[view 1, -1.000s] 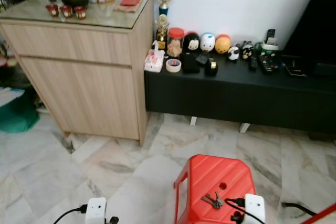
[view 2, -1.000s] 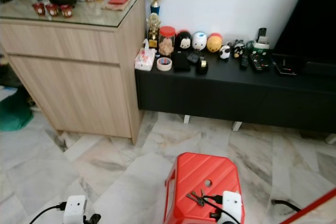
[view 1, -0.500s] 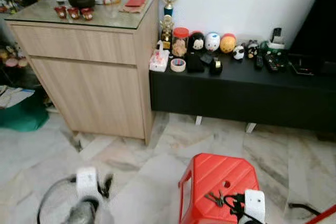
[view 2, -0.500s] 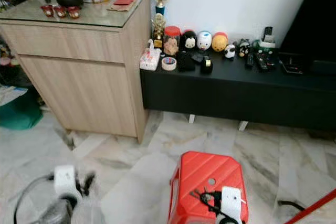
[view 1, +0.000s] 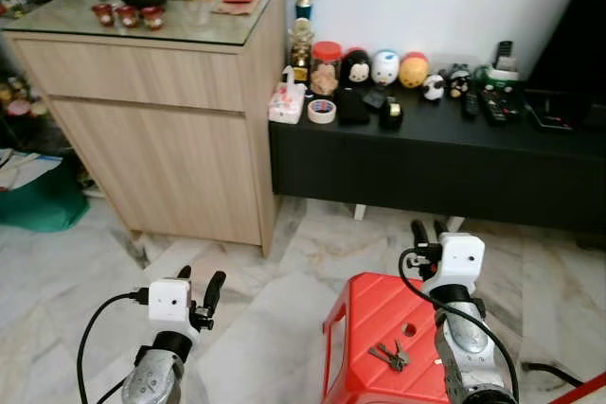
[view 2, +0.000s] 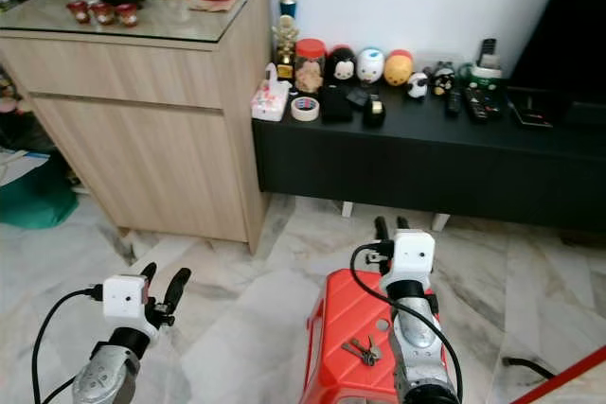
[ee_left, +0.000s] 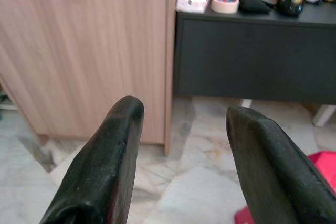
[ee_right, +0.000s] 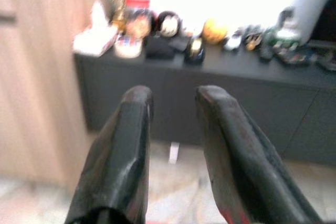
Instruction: Hang keys on a hook
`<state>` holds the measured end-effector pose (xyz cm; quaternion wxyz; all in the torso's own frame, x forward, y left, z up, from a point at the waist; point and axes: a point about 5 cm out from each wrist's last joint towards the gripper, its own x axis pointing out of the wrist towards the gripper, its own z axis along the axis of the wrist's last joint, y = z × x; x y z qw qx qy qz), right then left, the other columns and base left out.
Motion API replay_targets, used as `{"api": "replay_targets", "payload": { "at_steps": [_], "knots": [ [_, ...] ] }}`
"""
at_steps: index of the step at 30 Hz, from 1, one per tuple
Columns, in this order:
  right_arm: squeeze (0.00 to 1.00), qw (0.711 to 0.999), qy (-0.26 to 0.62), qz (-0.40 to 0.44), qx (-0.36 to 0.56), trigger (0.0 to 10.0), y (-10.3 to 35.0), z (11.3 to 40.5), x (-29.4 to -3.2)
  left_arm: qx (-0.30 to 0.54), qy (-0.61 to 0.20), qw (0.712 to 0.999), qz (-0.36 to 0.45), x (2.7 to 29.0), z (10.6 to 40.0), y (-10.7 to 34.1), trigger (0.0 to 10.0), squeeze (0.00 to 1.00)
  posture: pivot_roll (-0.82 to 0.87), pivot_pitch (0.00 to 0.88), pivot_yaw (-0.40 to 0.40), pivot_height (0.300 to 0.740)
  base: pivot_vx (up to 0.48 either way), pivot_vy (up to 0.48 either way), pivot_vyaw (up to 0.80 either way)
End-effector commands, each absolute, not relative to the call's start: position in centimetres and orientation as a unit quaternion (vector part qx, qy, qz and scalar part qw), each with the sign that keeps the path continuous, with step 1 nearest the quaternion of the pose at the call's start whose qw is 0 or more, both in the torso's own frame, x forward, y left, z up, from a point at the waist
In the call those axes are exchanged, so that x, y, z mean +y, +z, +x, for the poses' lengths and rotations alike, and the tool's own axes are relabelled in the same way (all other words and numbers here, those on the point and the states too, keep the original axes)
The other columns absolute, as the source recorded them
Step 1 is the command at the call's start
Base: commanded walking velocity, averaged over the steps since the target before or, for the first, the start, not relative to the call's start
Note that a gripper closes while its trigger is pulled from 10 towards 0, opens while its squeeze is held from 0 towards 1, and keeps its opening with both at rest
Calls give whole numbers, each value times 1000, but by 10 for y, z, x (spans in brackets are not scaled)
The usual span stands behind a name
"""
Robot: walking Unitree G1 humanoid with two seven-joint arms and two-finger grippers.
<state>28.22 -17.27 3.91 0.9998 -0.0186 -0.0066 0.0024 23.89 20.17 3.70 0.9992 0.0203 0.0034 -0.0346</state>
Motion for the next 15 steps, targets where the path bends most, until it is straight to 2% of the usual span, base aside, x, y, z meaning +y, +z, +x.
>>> {"api": "replay_targets", "payload": {
  "at_steps": [1, 11, 15],
  "knots": [
    [0, 1000, -9, -14, 10, 10000, 35, 280, -180, 2, -40, 999, 18, 201, 241, 40, 10000, 0, 51, 0, -57, 740, 0, 0, 0],
    [0, 998, -40, 2, 52, 10000, 23, 275, -183, 1, -39, 999, 21, 202, 255, 48, 10000, 0, 48, 0, -57, 740, 0, 0, 0],
    [0, 996, -37, 1, 84, 10000, 17, 274, -179, 20, -80, 996, 43, 191, 259, 45, 10000, 0, 52, 0, -60, 740, 0, 0, 0]
  ]
}}
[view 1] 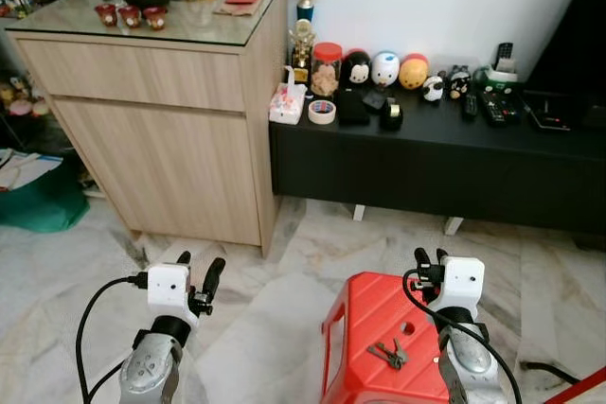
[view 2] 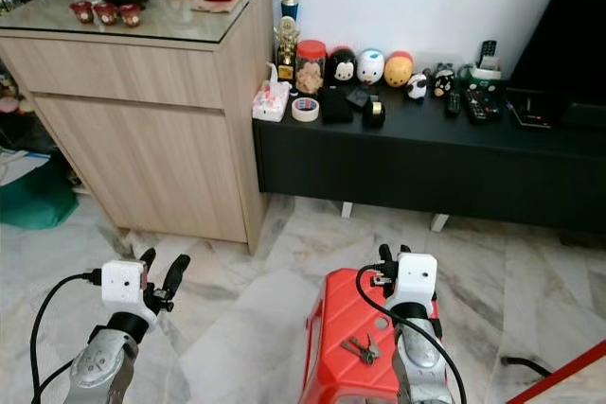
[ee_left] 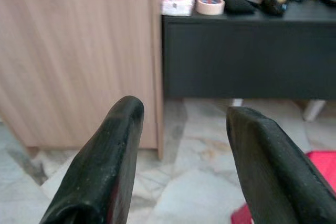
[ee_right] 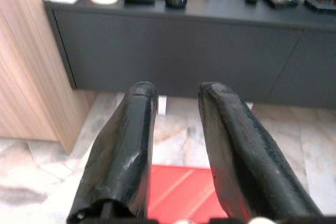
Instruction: Hang keys on a hook
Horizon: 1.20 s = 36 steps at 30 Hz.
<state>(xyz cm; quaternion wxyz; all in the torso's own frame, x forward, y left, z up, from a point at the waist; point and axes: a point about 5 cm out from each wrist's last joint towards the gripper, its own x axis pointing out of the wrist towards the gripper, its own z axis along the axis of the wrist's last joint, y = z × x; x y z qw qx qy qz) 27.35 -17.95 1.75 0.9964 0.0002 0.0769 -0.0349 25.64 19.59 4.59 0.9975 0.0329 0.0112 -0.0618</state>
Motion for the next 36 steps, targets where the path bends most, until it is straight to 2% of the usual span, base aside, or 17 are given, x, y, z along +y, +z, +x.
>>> {"api": "replay_targets", "payload": {
  "at_steps": [1, 8, 20, 36],
  "knots": [
    [0, 995, -35, -1, 93, 10000, 15, 275, -179, 18, -76, 996, 34, 190, 261, 46, 10000, 0, 52, 0, -60, 740, 0, 0, 0],
    [0, 994, -36, 3, 103, 10000, 13, 273, -180, 19, -81, 996, 28, 185, 264, 48, 10000, 0, 53, 0, -65, 700, 0, 0, 0],
    [0, 994, -2, 10, 111, 10000, 12, 274, -167, 33, -96, 994, 28, 181, 263, 45, 10000, 0, 60, 0, -64, 627, 0, 0, 0],
    [0, 991, -3, 9, 137, 10000, 4, 273, -169, 44, -96, 994, 30, 182, 263, 44, 10000, 0, 63, 0, -61, 627, 0, 0, 0]
  ]
}}
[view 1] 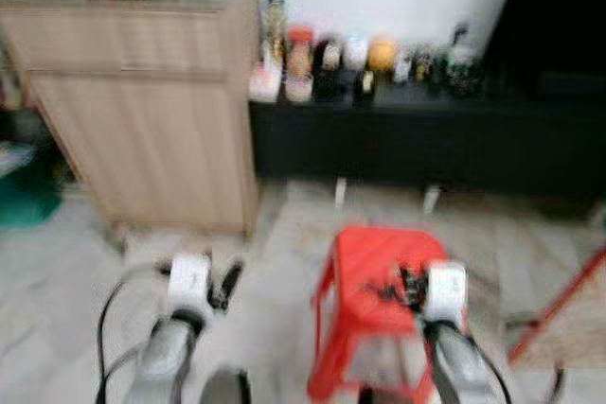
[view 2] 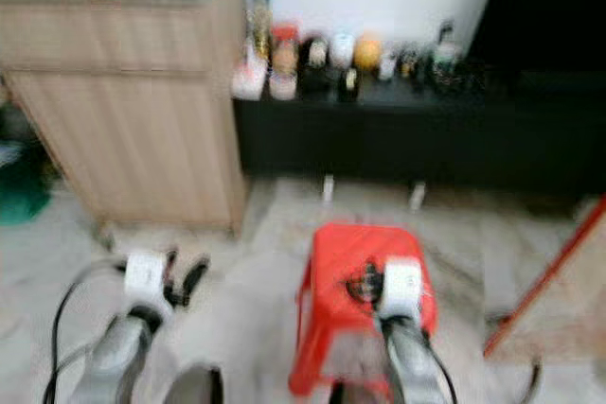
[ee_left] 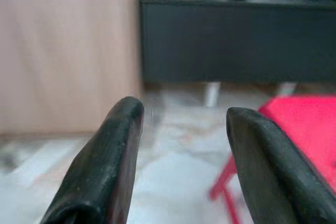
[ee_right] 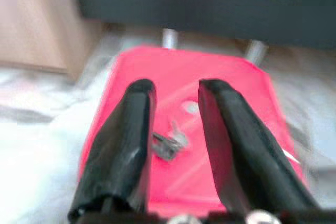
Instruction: Hang keys on a hook
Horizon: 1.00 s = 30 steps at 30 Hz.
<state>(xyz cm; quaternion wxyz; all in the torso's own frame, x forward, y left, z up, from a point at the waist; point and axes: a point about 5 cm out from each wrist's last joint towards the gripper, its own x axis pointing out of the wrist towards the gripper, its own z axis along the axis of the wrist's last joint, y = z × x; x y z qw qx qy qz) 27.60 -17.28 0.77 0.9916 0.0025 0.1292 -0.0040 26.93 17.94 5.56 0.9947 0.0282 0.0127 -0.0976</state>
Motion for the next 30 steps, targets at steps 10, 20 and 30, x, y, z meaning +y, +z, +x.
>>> {"api": "replay_targets", "payload": {
  "at_steps": [10, 20, 30],
  "knots": [
    [0, 989, 8, 14, 146, 10000, 1, 274, -165, 45, -101, 993, 31, 179, 265, 45, 10000, 0, 65, 0, -59, 627, 151, 0, 0],
    [0, 984, -11, 5, 177, 10000, -6, 272, -169, 51, -102, 993, 27, 176, 263, 42, 10000, 0, 66, 0, -58, 627, 345, 0, 0],
    [0, 984, -11, 7, 180, 10000, -5, 277, -166, 51, -108, 992, 31, 175, 263, 43, 10000, 0, 69, 0, -58, 627, 357, 0, 0]
  ]
}}
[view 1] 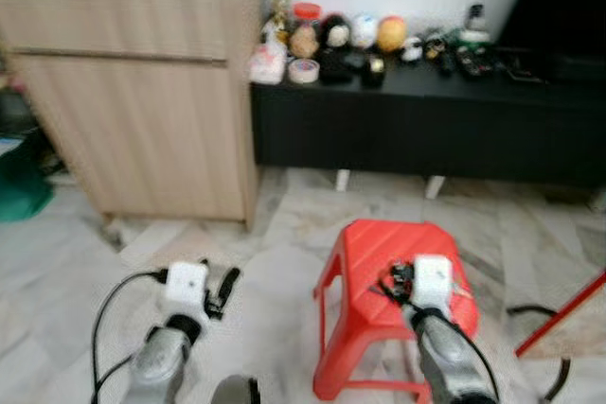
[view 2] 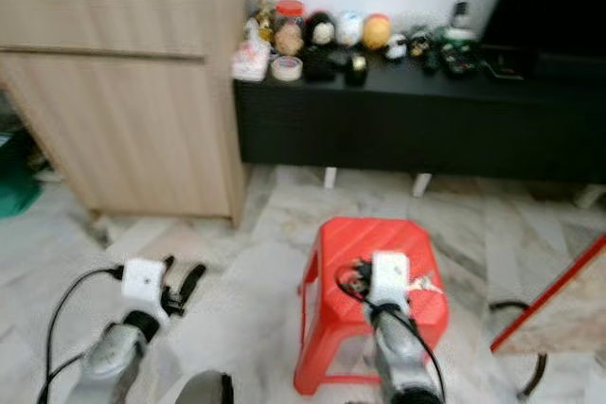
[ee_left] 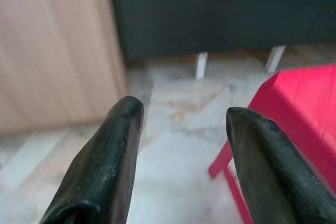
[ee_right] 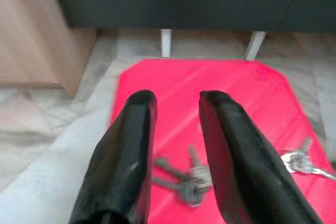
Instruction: Hang keys on a hook
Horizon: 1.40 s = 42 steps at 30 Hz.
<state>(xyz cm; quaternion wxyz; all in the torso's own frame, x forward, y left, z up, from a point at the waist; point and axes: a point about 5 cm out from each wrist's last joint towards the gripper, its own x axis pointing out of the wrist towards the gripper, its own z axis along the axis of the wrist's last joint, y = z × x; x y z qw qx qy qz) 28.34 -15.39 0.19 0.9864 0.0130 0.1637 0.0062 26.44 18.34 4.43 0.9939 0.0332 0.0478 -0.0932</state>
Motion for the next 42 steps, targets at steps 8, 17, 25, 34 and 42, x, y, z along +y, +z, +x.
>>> {"api": "replay_targets", "payload": {
  "at_steps": [8, 17, 25, 34, 42],
  "knots": [
    [0, 983, -7, 5, 185, 10000, -6, 277, -165, 54, -107, 992, 36, 176, 263, 42, 10000, 0, 70, 0, -56, 627, 174, 0, 0],
    [0, 957, 63, -65, 277, 10000, -27, 265, -161, 61, -113, 991, 38, 175, 261, 40, 10000, 0, 67, 0, -51, 627, 0, 0, 0],
    [1000, 935, 112, -44, 334, 10000, -37, 257, -154, 65, -120, 990, 45, 174, 263, 40, 10000, 0, 58, 0, -39, 627, 0, 0, 0],
    [0, 918, 98, -45, 380, 10000, -45, 252, -154, 62, -115, 990, 47, 178, 264, 42, 10000, 0, 66, 0, -41, 627, 0, 0, 0],
    [0, 946, 80, -32, 313, 10000, -25, 275, -151, 53, -112, 991, 42, 173, 266, 44, 10000, 0, 71, 0, -51, 627, 0, 0, 0]
  ]
}}
